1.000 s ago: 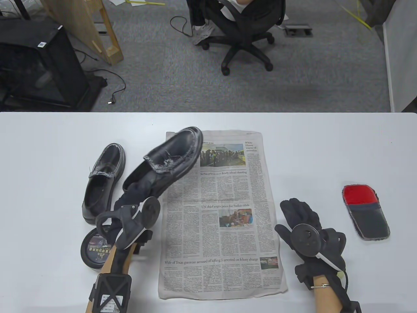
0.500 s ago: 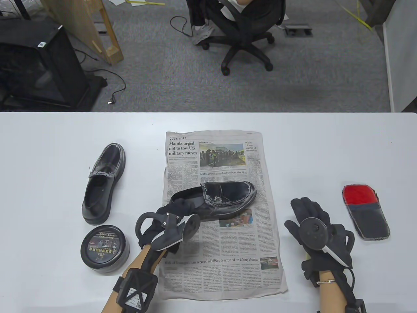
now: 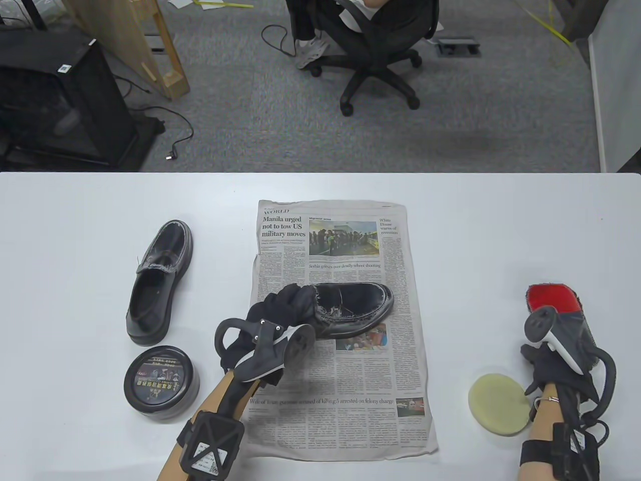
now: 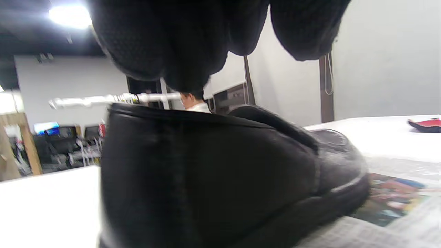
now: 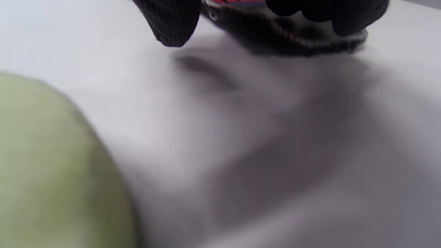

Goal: Dip and apply leather care cream with polishing sponge on shoes

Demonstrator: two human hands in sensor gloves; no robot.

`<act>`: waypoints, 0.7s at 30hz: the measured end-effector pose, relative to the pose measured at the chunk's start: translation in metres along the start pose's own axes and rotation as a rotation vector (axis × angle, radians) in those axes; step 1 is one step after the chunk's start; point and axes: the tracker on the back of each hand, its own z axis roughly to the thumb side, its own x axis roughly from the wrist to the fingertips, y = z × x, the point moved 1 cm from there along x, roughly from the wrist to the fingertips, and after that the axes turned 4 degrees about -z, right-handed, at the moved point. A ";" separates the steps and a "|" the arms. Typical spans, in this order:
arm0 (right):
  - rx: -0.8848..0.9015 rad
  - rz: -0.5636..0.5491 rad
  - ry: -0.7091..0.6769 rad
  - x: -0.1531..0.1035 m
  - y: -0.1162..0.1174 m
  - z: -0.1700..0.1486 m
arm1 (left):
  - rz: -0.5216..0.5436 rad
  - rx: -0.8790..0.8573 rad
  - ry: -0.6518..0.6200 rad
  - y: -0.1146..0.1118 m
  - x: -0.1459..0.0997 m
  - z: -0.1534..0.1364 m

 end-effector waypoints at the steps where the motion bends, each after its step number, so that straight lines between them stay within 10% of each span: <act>1: -0.011 -0.011 0.003 0.000 -0.001 -0.001 | -0.026 -0.015 0.004 -0.002 0.003 0.001; 9: -0.235 -0.240 0.076 0.002 -0.006 -0.004 | -0.314 0.053 0.122 -0.046 0.027 -0.011; 21: 0.029 -0.634 -0.301 -0.080 -0.072 0.063 | -0.233 -0.004 0.109 -0.051 0.025 -0.021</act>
